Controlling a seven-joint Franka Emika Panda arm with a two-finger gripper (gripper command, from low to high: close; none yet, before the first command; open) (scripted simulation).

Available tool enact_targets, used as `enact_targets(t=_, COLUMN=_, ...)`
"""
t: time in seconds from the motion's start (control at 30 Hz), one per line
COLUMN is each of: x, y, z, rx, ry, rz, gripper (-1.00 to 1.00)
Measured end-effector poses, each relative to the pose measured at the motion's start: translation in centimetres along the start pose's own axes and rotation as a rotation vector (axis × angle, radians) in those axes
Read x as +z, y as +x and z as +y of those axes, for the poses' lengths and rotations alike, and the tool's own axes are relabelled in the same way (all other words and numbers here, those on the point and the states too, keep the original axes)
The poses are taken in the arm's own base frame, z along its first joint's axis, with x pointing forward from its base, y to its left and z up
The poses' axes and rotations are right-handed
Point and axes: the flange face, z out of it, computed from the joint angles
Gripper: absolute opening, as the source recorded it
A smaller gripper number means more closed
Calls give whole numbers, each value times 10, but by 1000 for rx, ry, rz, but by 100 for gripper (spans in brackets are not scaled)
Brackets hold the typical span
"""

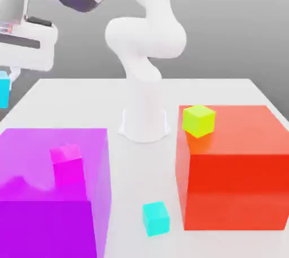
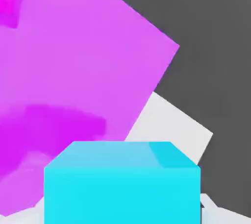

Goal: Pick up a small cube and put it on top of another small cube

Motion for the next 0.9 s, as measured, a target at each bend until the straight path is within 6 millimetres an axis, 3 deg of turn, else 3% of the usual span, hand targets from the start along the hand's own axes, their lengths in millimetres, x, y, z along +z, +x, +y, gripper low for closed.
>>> enact_targets(t=0.3, x=-28, y=12, z=-46, rx=-261, ry=58, rz=23, gripper=-100)
enact_targets(t=0.57, x=-35, y=18, z=-86, rx=-497, ry=124, rz=26, gripper=-100)
enact_targets(t=0.67, x=-26, y=17, z=-103, rx=-577, ry=158, rz=21, gripper=-100)
enact_targets(t=0.9, x=20, y=4, z=-154, rx=-763, ry=256, rz=-6, gripper=-100)
